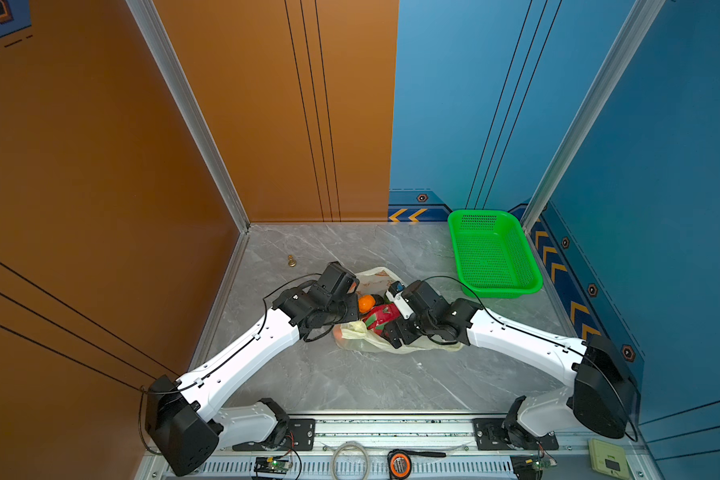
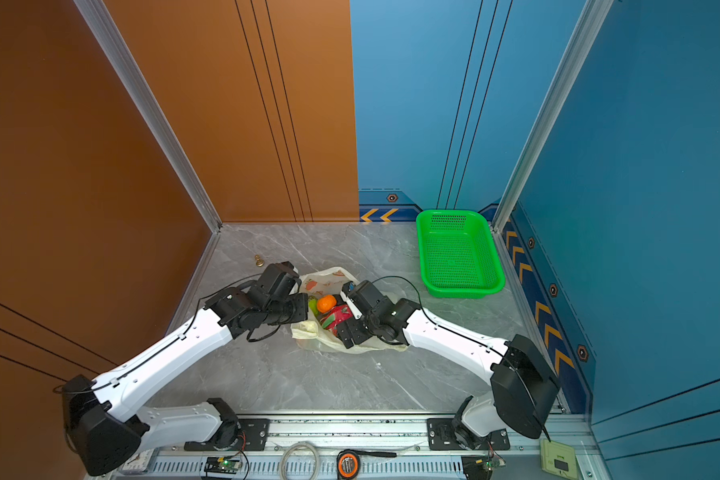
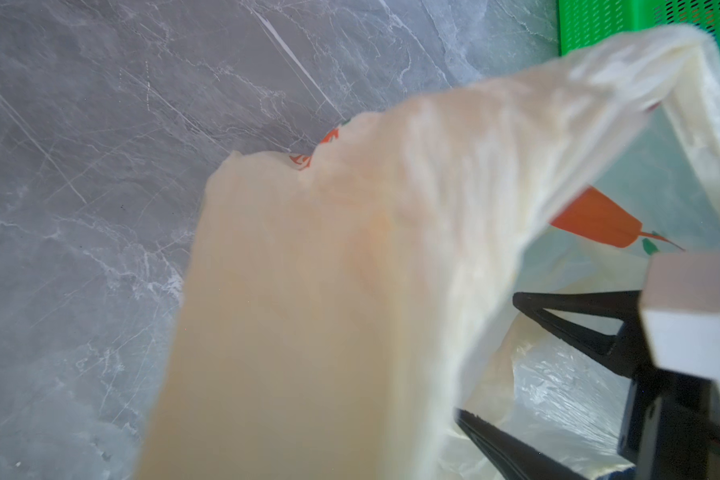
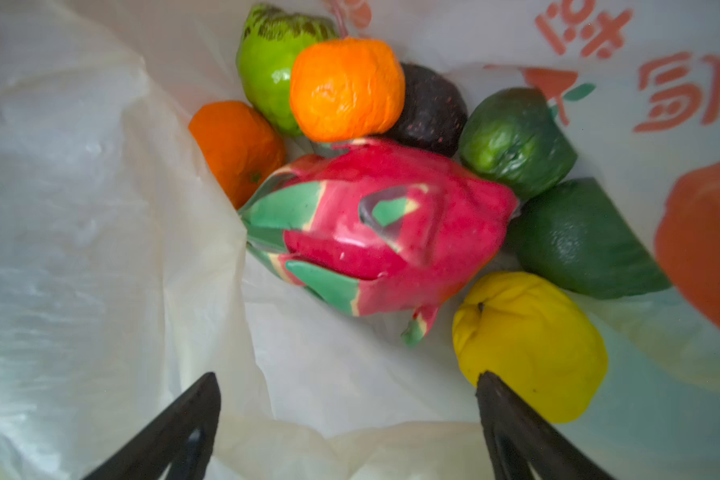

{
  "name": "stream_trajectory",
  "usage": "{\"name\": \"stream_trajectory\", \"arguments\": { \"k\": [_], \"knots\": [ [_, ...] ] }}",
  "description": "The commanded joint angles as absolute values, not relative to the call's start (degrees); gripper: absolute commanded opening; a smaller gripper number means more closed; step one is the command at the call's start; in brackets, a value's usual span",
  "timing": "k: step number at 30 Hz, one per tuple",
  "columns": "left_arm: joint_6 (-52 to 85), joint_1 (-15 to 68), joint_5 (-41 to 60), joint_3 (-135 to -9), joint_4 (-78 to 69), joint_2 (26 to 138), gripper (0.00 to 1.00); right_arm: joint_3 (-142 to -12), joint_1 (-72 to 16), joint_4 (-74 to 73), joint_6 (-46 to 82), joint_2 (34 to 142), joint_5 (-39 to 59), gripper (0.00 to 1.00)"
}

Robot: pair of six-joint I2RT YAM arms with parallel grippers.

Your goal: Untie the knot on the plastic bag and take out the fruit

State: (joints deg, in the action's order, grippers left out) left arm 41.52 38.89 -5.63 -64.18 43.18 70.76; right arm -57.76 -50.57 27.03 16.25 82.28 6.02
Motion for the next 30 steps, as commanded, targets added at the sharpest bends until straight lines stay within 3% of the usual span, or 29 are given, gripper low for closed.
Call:
{"name": "stream_trajectory", "arguments": {
  "k": [1,9,24,30],
  "knots": [
    [42.88,39.99,-9.08,-66.21,44.73,69.61,0.00,-54.59,-53.79,32.39,15.26,78.09,5.12,0.95],
    [40.19,41.68,-6.42,-66.29,44.69,69.26,0.00,-52.46,-59.02,35.24,17.67,78.13,5.99,0.96],
    [36.05,44.35,-5.29,-56.47,41.63,59.94,0.00,-82.31,-47.74,37.88,23.33,96.86,10.15,0.98],
    [35.25,44.69,-5.35,-54.87,40.69,59.04,0.00,-78.16,-43.23,24.49,23.29,97.75,-0.55,0.98]
  ]
}}
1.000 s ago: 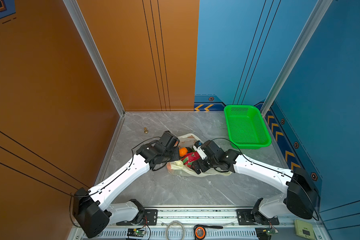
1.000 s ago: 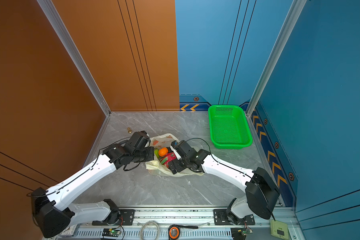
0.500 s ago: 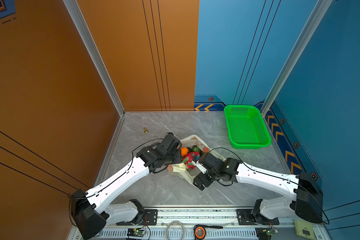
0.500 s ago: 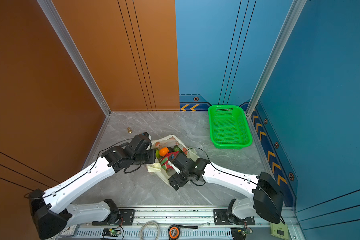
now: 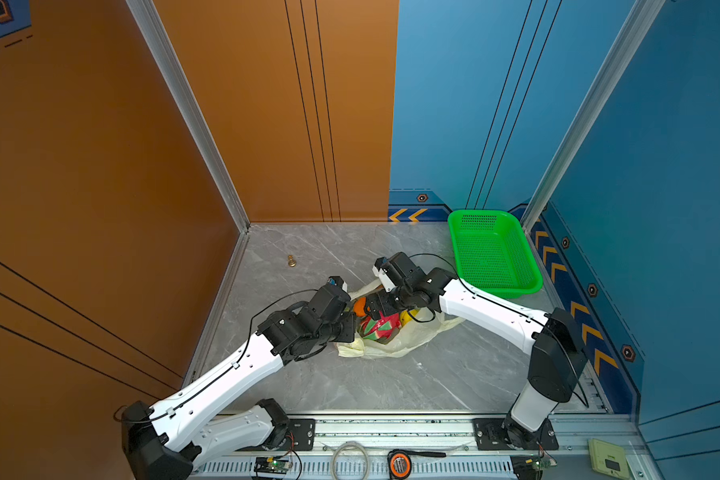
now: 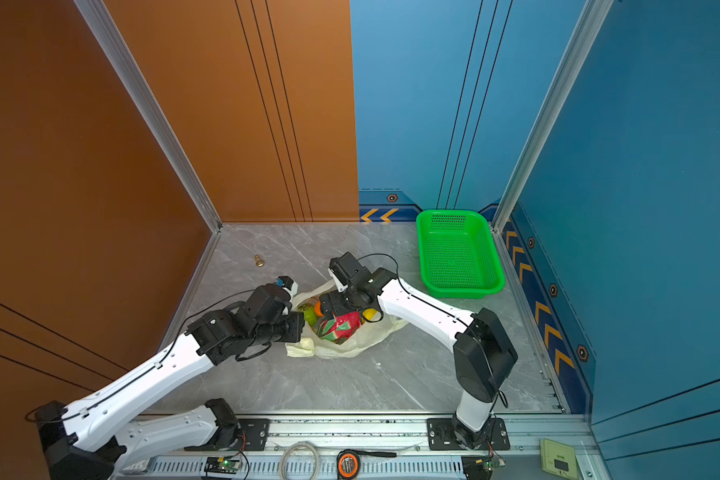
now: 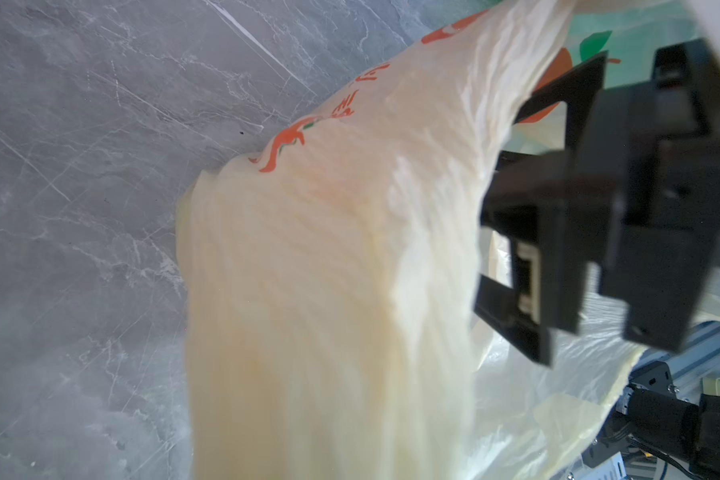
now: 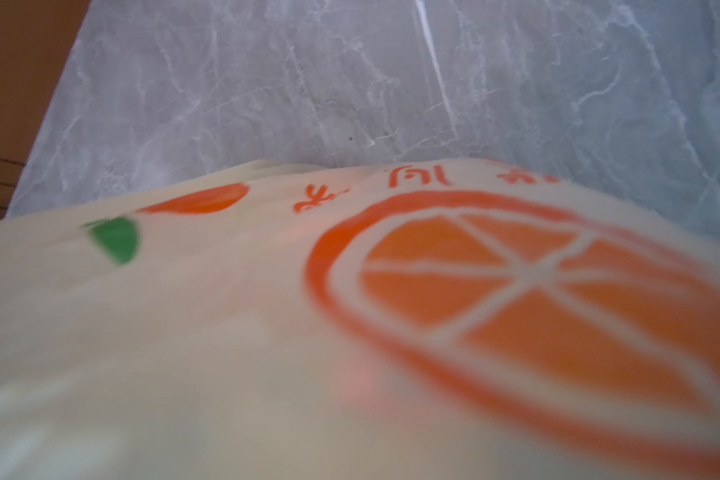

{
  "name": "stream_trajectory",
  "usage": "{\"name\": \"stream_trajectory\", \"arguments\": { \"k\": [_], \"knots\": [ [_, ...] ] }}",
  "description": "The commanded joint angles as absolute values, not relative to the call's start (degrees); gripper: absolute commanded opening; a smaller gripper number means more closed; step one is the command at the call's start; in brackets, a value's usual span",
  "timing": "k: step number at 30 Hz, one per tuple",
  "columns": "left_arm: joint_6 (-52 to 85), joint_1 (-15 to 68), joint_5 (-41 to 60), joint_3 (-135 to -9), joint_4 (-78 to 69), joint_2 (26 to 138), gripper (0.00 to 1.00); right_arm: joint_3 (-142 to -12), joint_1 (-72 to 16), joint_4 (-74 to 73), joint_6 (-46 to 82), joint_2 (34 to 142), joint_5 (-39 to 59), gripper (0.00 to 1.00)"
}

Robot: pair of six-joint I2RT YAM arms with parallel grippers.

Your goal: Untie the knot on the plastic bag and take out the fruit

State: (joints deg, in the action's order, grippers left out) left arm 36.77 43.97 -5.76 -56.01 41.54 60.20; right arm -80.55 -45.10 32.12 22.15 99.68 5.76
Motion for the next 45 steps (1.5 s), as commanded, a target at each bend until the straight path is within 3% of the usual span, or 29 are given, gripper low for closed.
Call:
{"name": "stream_trajectory", "arguments": {
  "k": [1,6,9,14,23,33,45],
  "knots": [
    [35.26,44.94,-5.36,-54.38,40.67,58.69,0.00,-76.04,-42.43,20.56,22.90,96.56,-4.52,0.99],
    [35.82,45.84,-5.44,-52.63,40.72,57.15,0.00,-73.37,-37.19,13.01,17.94,96.33,-18.73,1.00],
    [36.11,46.36,-6.03,-52.18,40.60,56.95,0.00,-74.96,-35.22,14.78,15.26,97.83,-19.90,1.00],
    [35.87,47.41,-7.52,-53.11,40.27,58.22,0.00,-74.45,-35.56,23.19,13.85,95.34,-17.05,1.00],
    [36.35,48.40,-8.53,-54.26,39.20,58.54,0.00,-62.61,-43.49,34.95,16.59,81.12,-10.37,1.00],
    [36.41,50.58,-7.95,-53.66,39.31,56.92,0.00,-58.78,-50.13,46.44,18.36,79.55,-9.25,1.00],
    [38.30,52.34,-7.58,-49.64,41.57,49.91,0.00,-50.33,-62.55,54.41,33.90,75.65,-7.76,1.00]
  ]
}}
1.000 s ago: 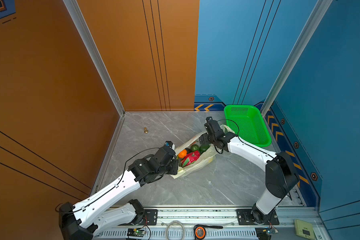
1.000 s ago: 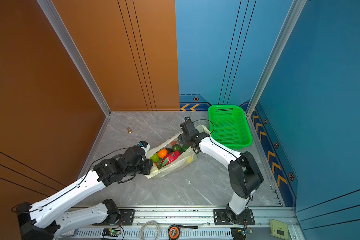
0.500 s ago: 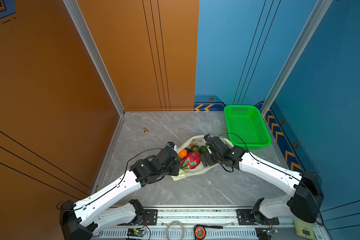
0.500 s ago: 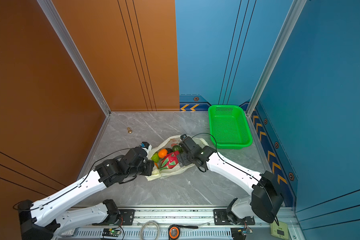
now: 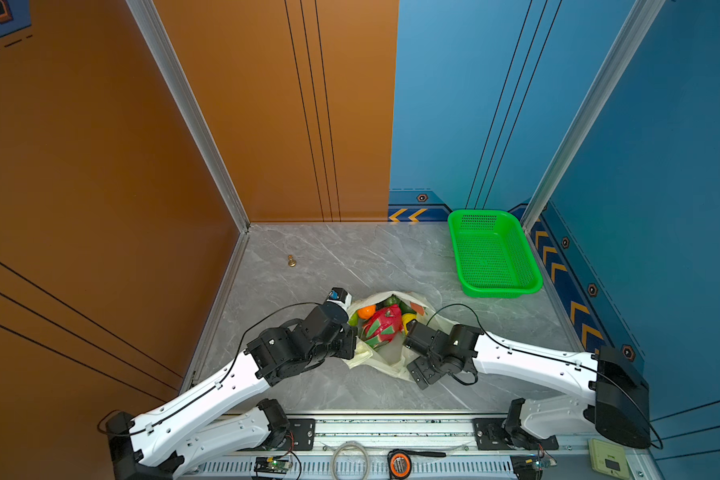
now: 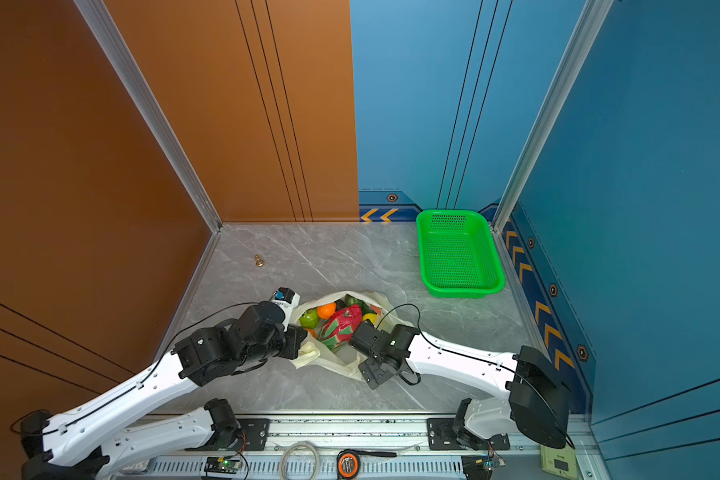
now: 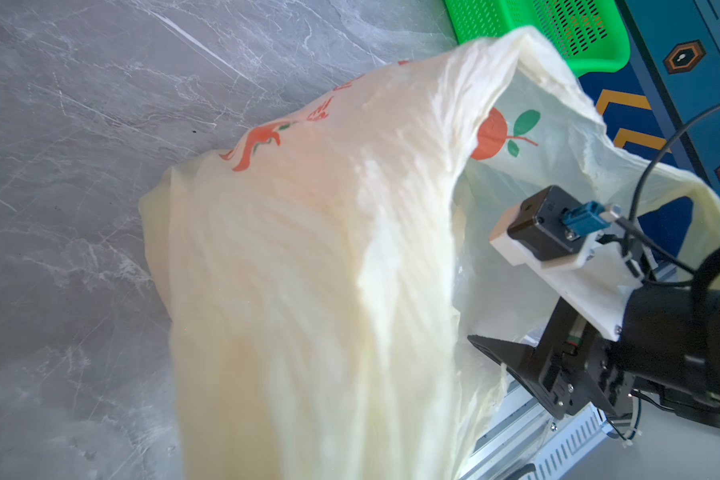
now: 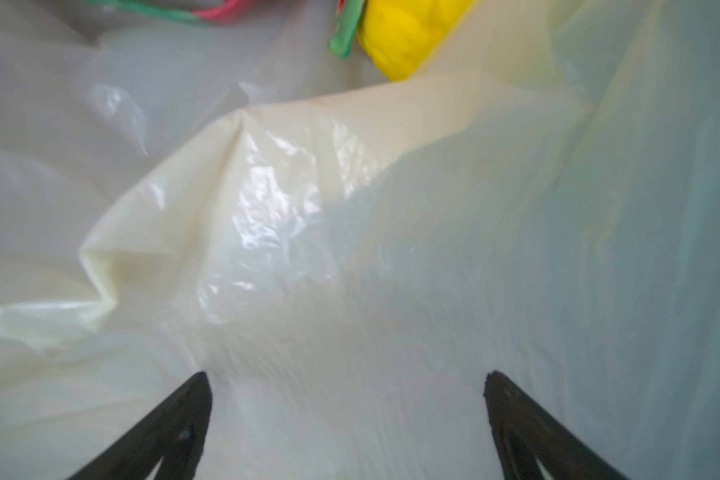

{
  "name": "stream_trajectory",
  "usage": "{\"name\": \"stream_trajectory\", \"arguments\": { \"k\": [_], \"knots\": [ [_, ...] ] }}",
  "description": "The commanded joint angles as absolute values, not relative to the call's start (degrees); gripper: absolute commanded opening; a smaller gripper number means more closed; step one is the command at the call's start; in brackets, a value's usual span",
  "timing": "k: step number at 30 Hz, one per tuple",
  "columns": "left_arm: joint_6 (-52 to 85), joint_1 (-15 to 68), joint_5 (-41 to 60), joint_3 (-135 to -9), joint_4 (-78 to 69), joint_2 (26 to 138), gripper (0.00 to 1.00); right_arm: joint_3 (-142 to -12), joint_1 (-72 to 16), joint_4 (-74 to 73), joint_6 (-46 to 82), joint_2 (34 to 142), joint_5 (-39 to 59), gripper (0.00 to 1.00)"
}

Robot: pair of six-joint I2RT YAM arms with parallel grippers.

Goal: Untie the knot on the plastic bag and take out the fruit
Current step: 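Reach the right gripper down toward the dragon fruit while the left holds the bag open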

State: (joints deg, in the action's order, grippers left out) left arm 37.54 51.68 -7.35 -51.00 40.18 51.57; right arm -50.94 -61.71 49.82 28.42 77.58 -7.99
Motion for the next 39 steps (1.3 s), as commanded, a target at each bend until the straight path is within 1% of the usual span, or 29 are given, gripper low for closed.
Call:
{"name": "stream_trajectory", "arguments": {
  "k": [1,4,8,15,20,27,32,39],
  "knots": [
    [38.53,52.40,-7.18,-49.34,41.57,49.68,0.00,-51.17,-62.59,54.67,34.08,75.25,-8.06,1.00],
    [38.67,53.50,-6.65,-48.76,41.51,49.85,0.00,-56.35,-61.93,55.91,33.76,75.42,-8.00,1.00],
    [38.88,54.76,-7.99,-48.61,41.32,49.35,0.00,-64.34,-61.25,56.08,34.47,77.69,-5.30,1.00],
    [38.48,55.05,-8.24,-48.93,40.66,48.56,0.00,-74.68,-62.29,53.93,40.09,83.34,-3.10,1.00],
    [38.85,55.06,-8.38,-48.24,40.36,47.31,0.00,-73.01,-62.88,45.56,49.89,85.02,-2.28,0.98],
    [39.29,55.02,-7.81,-46.54,39.80,46.18,0.00,-68.27,-64.97,33.18,63.15,87.06,-7.91,0.97],
    [39.61,55.03,-8.16,-46.58,38.89,46.71,0.00,-69.17,-65.32,32.49,68.04,89.87,-9.93,0.95],
    [39.64,54.99,-9.74,-47.57,37.36,47.28,0.00,-63.54,-67.12,27.08,72.72,89.81,-8.97,0.92]
  ]
}}
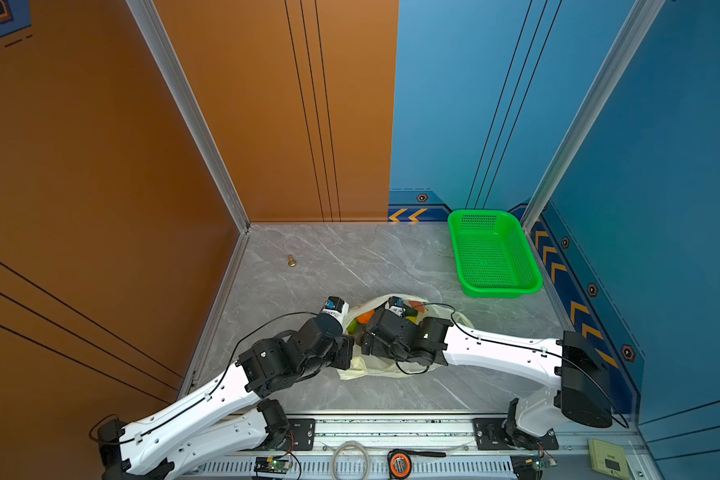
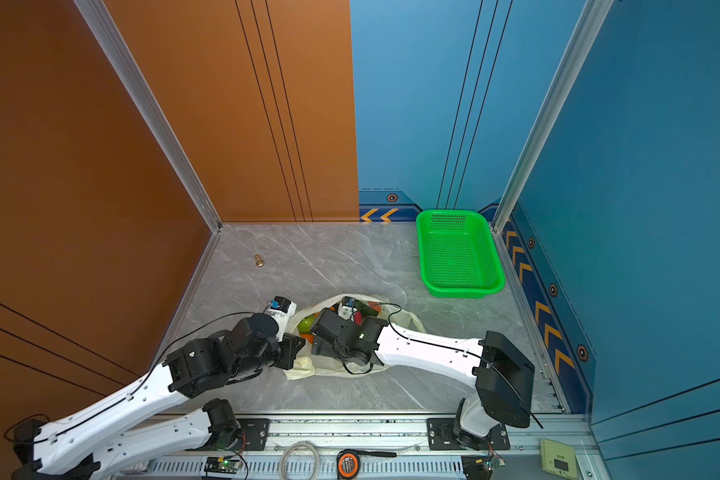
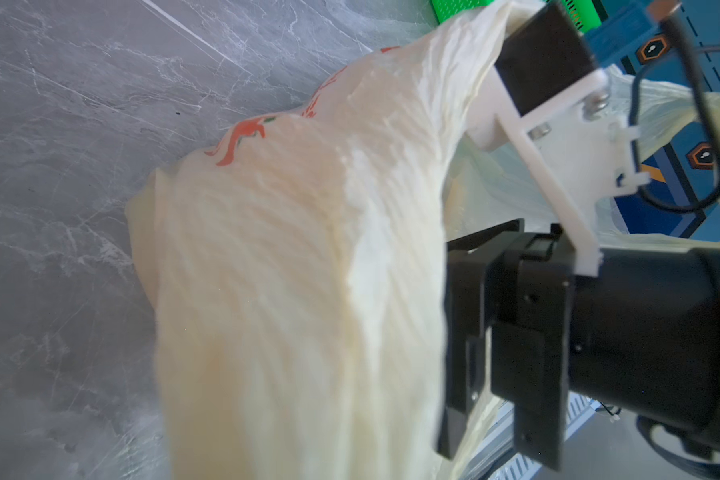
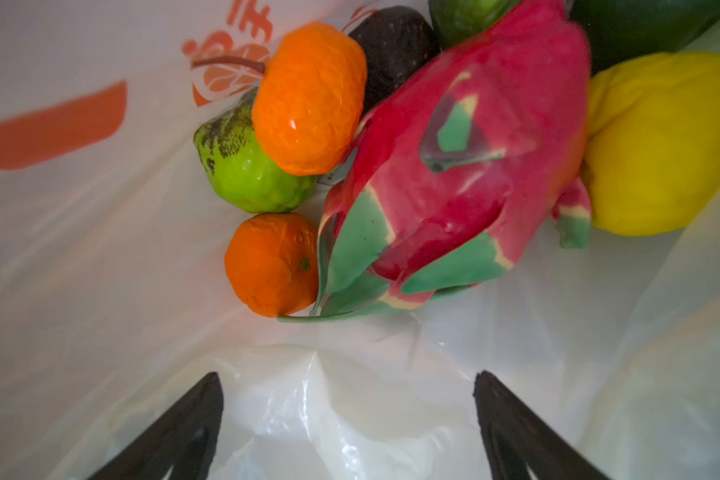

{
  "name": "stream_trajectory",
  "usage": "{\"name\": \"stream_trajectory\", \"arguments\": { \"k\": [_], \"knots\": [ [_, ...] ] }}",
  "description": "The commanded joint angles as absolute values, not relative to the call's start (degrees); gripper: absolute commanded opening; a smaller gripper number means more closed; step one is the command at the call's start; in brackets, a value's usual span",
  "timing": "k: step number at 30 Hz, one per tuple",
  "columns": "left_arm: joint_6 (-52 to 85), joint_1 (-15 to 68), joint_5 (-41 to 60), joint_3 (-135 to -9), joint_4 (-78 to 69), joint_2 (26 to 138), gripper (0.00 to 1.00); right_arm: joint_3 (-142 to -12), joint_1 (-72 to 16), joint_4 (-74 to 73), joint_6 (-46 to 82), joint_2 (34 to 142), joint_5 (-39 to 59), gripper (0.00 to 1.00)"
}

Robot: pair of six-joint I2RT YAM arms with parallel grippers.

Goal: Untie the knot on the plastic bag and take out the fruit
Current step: 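Reach the right gripper down toward the dragon fruit while the left holds the bag open, then close the right gripper on the red dragon fruit inside the bag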

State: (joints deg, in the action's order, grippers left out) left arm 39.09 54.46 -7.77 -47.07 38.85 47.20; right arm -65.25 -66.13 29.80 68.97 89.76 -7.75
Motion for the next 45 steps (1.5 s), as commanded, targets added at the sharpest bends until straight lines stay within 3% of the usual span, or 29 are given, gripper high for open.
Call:
{"name": "stream_trajectory", "arguments": {
  "k": [1,13,23,32,45],
  "knots": [
    [39.64,54.93,-9.48,-47.61,37.14,47.16,0.00,-63.31,-67.21,26.62,73.09,90.11,-9.11,0.92],
    [40.59,55.15,-3.33,-42.01,36.47,43.19,0.00,-63.55,-60.47,23.12,78.84,93.33,-12.04,0.86],
    [40.70,55.11,-2.18,-41.74,36.39,43.11,0.00,-66.56,-61.80,24.95,82.60,98.65,-11.51,0.85],
    [40.81,55.17,-0.79,-41.58,36.38,42.98,0.00,-67.04,-62.36,27.77,88.94,99.38,-17.75,0.92],
    [41.00,55.11,0.70,-41.65,36.21,43.21,0.00,-69.43,-59.30,29.44,88.27,102.54,-15.71,0.86]
  ]
}}
